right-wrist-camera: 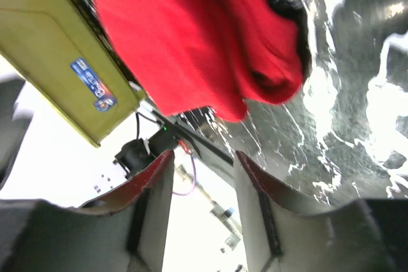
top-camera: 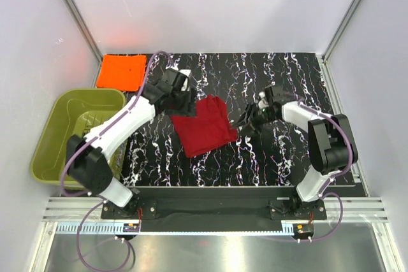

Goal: Fold and stack the t-shirts
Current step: Fold the tshirt

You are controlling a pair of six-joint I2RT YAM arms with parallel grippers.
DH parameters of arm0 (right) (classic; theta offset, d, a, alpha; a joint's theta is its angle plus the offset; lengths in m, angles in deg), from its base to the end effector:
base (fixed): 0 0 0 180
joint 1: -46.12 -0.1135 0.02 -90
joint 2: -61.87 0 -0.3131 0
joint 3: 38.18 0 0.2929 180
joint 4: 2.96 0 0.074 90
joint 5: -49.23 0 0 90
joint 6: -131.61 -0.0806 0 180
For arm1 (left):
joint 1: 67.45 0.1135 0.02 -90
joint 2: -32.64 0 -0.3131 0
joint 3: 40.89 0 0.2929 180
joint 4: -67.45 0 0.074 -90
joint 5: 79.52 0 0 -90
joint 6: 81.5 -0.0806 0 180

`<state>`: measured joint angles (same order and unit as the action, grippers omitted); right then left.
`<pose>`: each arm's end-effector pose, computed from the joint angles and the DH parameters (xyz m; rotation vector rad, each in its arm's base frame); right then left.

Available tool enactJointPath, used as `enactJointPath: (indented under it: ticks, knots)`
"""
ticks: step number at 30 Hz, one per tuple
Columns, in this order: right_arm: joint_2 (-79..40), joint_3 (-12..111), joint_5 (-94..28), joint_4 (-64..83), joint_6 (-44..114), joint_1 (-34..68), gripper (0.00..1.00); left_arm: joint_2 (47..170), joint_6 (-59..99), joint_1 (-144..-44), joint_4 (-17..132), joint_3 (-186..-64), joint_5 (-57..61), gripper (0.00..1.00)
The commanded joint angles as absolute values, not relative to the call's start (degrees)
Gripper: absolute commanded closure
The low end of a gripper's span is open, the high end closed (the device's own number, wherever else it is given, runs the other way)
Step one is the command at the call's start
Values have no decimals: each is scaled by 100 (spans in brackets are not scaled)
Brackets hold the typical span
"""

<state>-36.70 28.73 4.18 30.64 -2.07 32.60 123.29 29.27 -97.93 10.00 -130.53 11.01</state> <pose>0.3472 0.1421 0.1504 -0.4878 -2.7961 -1.3235 0.3428 -0.2009 0.2897 0.2187 2.6152 -0.3096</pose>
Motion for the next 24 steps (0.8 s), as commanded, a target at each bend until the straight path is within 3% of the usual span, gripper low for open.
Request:
enactJointPath:
  ticks: [1,4,9,15,24]
  knots:
    - [-3639,3787,72,4014,784,3399,48,12323,4028,-10452,1809,-13145,257,32]
    - [-3675,4061,27,4165,892,3661,45,12964,4766,-10874,1872,-13600,607,30]
    - [-3798,4175,63,4252,926,4005,44,13914,5393,-11289,1197,-14805,2671,30]
    - [-4000,4281,54,4306,1024,4014,42,15890,5534,-11386,29,-17097,3227,34]
    - [-3965,4035,80,4112,1058,4023,41,16262,5526,-11439,-414,-17356,3763,30]
